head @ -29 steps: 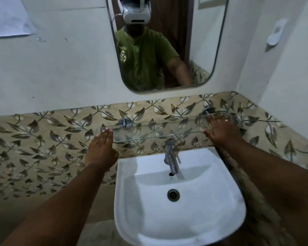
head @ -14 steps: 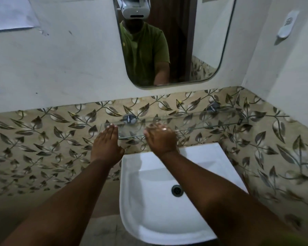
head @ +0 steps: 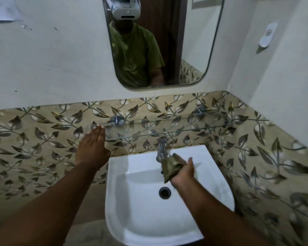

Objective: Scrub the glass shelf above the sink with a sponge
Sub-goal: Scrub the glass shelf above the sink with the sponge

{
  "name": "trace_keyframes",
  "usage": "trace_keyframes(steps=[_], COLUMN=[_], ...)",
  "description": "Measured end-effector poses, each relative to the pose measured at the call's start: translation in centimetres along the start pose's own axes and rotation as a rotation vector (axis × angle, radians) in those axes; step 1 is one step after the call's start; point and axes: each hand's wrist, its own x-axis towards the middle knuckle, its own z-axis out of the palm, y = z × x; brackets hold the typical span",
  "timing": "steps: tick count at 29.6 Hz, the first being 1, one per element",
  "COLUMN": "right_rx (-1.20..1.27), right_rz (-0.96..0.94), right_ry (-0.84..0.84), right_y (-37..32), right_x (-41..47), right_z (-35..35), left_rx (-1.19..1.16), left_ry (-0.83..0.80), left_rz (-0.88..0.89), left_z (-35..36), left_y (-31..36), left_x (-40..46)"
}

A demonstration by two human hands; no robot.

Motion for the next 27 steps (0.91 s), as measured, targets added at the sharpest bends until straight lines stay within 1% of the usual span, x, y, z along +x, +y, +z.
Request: trace_keyframes(steps=[3, 5, 8, 10, 13, 15, 20, 23, 25, 27], right_rx=[0.274, 0.4, 0.495, 0.548, 0.559, 0.518, 0.414, 0.382, 0.369, 0.346], right_rz=[-0.154, -0.243, -0.277, -0.269, -0.276, -0.217, -0.081, 0.0, 0.058, 0.092], right_ry=[0.064, 0.084, 0.085, 0.091, 0.063, 0.029, -0.052, -0.06, -0.077, -0.131], right_y=[-9.5, -14.8, -19.6, -20.2, -18.9, -17.0, -10.1, -6.8, -4.4, -1.7], right_x=[0.3, 0.3, 0.2, 0.4, 1.1, 1.4, 0.8, 0.2, -0.2, -0.5], right_z=[1.0, 2.8, 5.2, 5.6, 5.4, 6.6, 9.4, 10.9, 12.1, 12.9], left_rx=[0.019, 0.031, 0.02, 0.017, 0.009, 0.016, 0.022, 0.013, -0.02, -0.117], left_ry=[0.008, 0.016, 0.024, 0.019, 0.027, 0.048, -0.015, -0.042, -0.052, -0.055], left_rz=[-0.002, -0.002, 0.006, 0.009, 0.033, 0.053, 0.096, 0.087, 0.087, 0.093], left_z=[0.4, 0.4, 0.3, 0.4, 0.7, 0.8, 0.7, 0.1, -0.5, -1.1], left_y=[0.4, 0.5, 1.0, 1.0, 1.0, 0.5, -0.1, 0.5, 0.8, 1.1], left_x=[-0.2, 0.0, 0.3, 0.3, 0.3, 0.6, 0.4, 0.5, 0.5, 0.5])
